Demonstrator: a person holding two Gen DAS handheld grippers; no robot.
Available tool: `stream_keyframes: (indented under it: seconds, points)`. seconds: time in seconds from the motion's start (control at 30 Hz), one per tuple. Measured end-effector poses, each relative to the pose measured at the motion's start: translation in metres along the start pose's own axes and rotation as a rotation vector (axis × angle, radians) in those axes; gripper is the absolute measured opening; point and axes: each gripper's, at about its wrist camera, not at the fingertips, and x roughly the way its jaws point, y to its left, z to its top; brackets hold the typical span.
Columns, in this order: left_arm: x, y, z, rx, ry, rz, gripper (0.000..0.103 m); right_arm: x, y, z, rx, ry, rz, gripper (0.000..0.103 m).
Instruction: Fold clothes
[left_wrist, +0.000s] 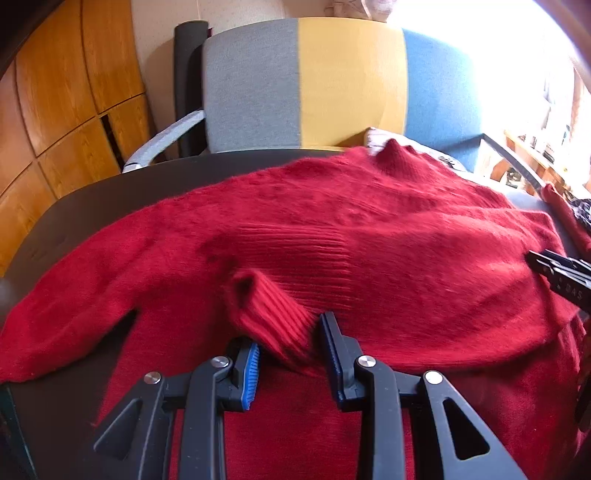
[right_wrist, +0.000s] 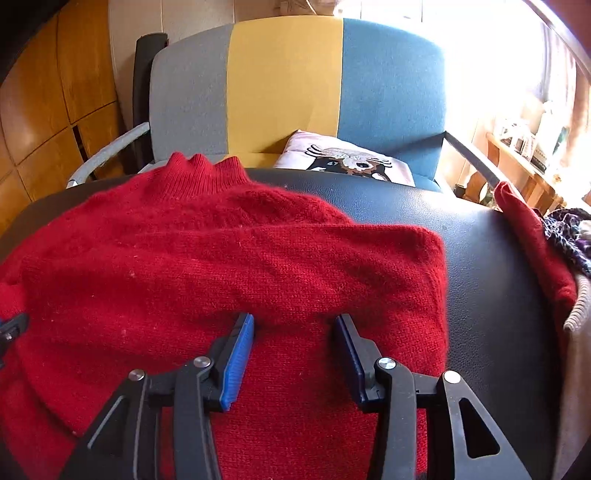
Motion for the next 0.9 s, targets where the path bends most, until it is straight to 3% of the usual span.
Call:
stream_keyframes:
  seconds: [0.1, 0.2, 0.23, 0.33, 0.43, 0.53, 0.6, 0.67, 0.8, 0.9]
  points:
    - [0.008, 0.036, 0.004, -0.082, 0.034, 0.126, 0.03, 0.002, 0.003, 0.001, 0.002, -0.005, 0.002, 0.046]
    - [0.014, 0.078, 0.001, -0.25, 0.081, 0.099, 0.029, 0.006, 0.001, 0.003, 0.014, -0.006, 0.018, 0.048]
    - [0.011, 0.079, 0.003, -0.254, 0.073, 0.1, 0.028, 0.008, 0.001, 0.004, 0.014, -0.006, 0.017, 0.049]
    - [0.002, 0.054, 0.012, -0.171, 0.023, 0.057, 0.026, 0.009, 0.003, 0.004, 0.005, -0.007, 0.011, 0.05]
    - [0.005, 0.016, 0.022, -0.068, 0.022, -0.027, 0.027, 0.009, 0.002, 0.005, 0.006, -0.006, 0.015, 0.05]
    - [0.016, -0.009, 0.024, 0.062, 0.002, 0.021, 0.028, 0.01, -0.002, 0.006, 0.02, -0.001, 0.036, 0.051]
    - [0.023, -0.014, 0.023, 0.122, -0.025, 0.059, 0.034, 0.011, -0.001, 0.009, 0.001, 0.015, 0.041, 0.052]
    - [0.023, -0.009, 0.018, 0.117, -0.039, 0.04, 0.035, 0.011, 0.002, 0.012, -0.047, 0.034, 0.037, 0.052]
    - [0.016, 0.033, 0.022, -0.042, -0.039, -0.071, 0.034, 0.009, 0.004, 0.017, -0.045, 0.049, 0.024, 0.053]
    - [0.006, 0.091, 0.018, -0.222, -0.008, -0.057, 0.033, 0.003, 0.006, 0.017, 0.034, 0.02, 0.091, 0.056]
